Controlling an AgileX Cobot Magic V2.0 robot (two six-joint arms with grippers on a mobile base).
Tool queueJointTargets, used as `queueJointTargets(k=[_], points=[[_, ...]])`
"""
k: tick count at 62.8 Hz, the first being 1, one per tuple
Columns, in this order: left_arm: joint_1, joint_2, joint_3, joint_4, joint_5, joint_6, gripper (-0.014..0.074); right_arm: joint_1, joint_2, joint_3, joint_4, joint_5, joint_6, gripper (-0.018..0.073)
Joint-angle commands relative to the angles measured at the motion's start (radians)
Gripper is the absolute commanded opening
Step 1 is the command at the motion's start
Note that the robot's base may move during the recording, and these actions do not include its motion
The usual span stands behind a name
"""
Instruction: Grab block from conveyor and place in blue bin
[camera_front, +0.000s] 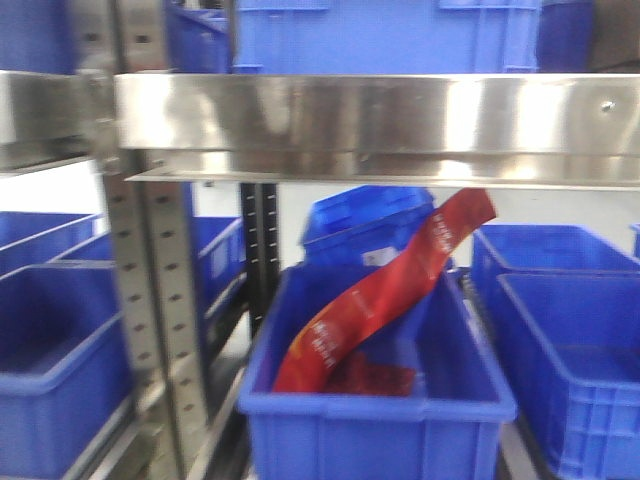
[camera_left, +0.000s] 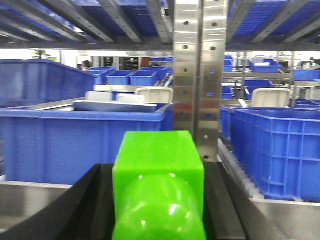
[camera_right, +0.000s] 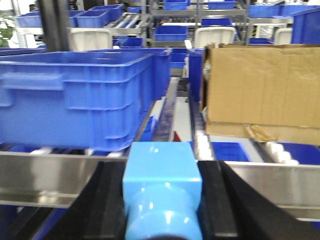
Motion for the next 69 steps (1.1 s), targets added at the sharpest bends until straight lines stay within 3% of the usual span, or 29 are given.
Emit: queueJointTargets(k=[1,69], points=[[0.002,-0.002,0.000,-0.008,-0.017,0.002,-0.0111,-0.001,-0.005,-0.008,-0.004,-0.025,-0.004,-0.0162],[0.002,-0.002,0.000,-0.008,-0.017,0.002,-0.0111,-0.001,-0.005,-0.008,-0.004,-0.025,-0.004,-0.0162]])
